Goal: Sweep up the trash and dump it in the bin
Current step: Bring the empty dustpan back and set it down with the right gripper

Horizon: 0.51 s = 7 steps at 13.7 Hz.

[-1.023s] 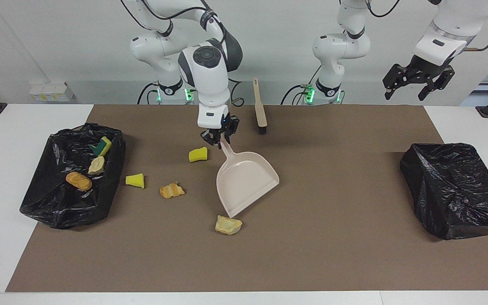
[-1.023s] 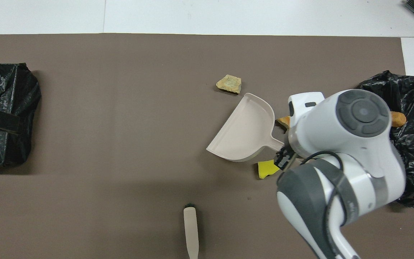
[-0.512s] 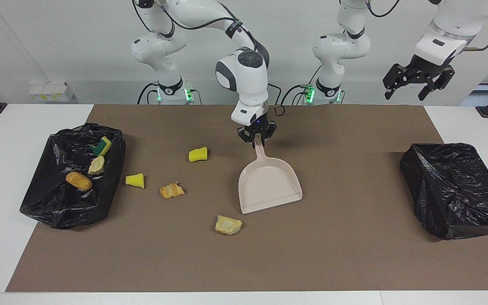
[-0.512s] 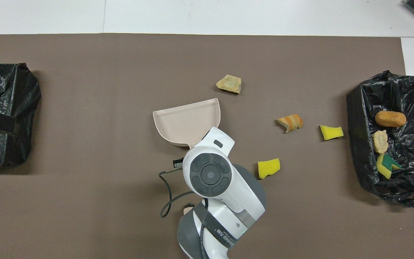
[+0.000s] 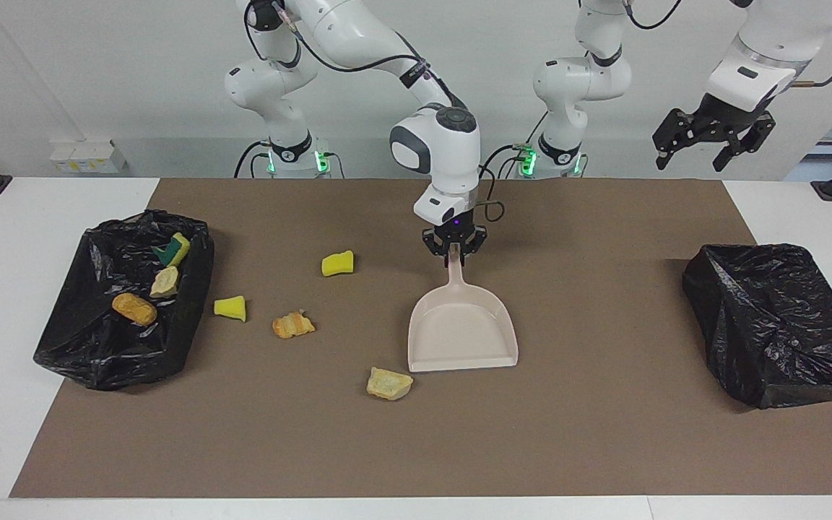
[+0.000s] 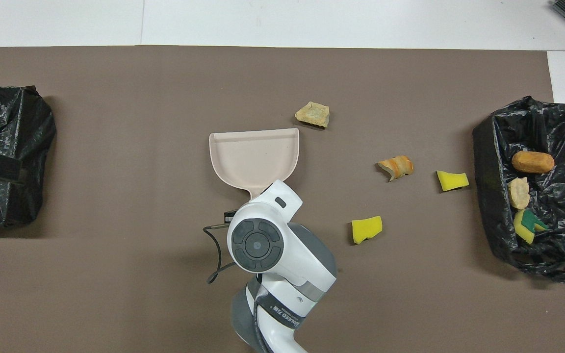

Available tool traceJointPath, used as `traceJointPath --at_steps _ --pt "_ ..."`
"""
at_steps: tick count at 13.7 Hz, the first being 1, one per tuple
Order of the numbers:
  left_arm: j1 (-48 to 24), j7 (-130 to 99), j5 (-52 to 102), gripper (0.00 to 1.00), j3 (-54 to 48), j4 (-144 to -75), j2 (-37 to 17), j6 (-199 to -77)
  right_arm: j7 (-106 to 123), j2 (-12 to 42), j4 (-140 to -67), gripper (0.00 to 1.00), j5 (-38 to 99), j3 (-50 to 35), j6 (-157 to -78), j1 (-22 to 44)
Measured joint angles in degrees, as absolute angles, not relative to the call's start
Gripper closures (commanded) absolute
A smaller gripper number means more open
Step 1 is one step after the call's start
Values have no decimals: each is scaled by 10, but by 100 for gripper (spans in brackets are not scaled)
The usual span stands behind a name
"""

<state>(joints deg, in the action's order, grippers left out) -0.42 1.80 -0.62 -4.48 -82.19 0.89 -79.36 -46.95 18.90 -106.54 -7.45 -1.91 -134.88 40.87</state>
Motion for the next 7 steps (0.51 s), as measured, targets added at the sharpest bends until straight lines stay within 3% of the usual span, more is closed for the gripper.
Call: traceJointPath --at_steps 3,7 --pt "-4 18 -6 0 -45 -822 9 -794 -470 187 -1052 0 -75 -15 -1343 406" --pt "-4 18 -6 0 -45 -822 9 -794 -373 148 -1027 0 -47 -13 -1269 356"
